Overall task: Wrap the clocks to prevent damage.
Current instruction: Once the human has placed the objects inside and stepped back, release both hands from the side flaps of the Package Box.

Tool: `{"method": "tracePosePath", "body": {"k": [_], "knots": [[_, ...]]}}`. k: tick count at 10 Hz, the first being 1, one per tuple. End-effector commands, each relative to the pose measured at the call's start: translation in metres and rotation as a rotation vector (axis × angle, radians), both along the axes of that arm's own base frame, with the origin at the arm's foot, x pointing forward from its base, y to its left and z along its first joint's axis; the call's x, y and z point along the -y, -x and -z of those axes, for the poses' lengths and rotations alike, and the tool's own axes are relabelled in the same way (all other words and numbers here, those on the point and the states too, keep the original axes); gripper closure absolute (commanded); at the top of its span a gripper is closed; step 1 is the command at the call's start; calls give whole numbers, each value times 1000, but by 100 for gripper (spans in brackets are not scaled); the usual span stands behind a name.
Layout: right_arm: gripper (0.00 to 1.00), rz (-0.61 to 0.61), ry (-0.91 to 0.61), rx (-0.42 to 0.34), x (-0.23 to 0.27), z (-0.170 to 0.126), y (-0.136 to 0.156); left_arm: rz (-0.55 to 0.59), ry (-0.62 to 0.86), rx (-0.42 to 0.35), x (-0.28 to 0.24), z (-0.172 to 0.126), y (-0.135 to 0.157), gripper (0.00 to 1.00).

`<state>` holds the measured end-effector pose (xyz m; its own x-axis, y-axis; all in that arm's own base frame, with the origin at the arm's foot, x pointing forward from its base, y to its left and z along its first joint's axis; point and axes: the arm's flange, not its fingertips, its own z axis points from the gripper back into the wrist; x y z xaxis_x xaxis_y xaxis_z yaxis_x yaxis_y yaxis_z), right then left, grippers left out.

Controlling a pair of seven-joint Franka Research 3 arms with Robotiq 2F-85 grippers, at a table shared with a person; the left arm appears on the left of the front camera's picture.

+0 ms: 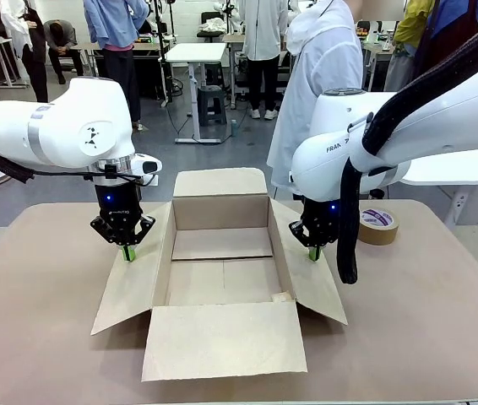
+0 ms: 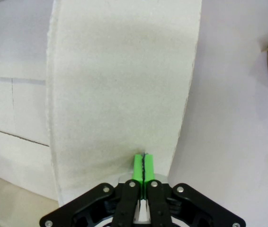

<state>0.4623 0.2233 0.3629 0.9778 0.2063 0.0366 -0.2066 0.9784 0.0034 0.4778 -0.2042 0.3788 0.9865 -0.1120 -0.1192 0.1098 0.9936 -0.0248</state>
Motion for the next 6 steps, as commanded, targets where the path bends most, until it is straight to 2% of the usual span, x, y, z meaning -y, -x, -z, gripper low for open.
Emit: {"method": "tracePosePath", "body": {"k": [1,6], "knots": [[99,18,15,-3,-2,2,1,4,-9,4,-2,-1,4,100],[99,18,15,-3,-2,2,1,4,-9,4,-2,-1,4,100]]}}
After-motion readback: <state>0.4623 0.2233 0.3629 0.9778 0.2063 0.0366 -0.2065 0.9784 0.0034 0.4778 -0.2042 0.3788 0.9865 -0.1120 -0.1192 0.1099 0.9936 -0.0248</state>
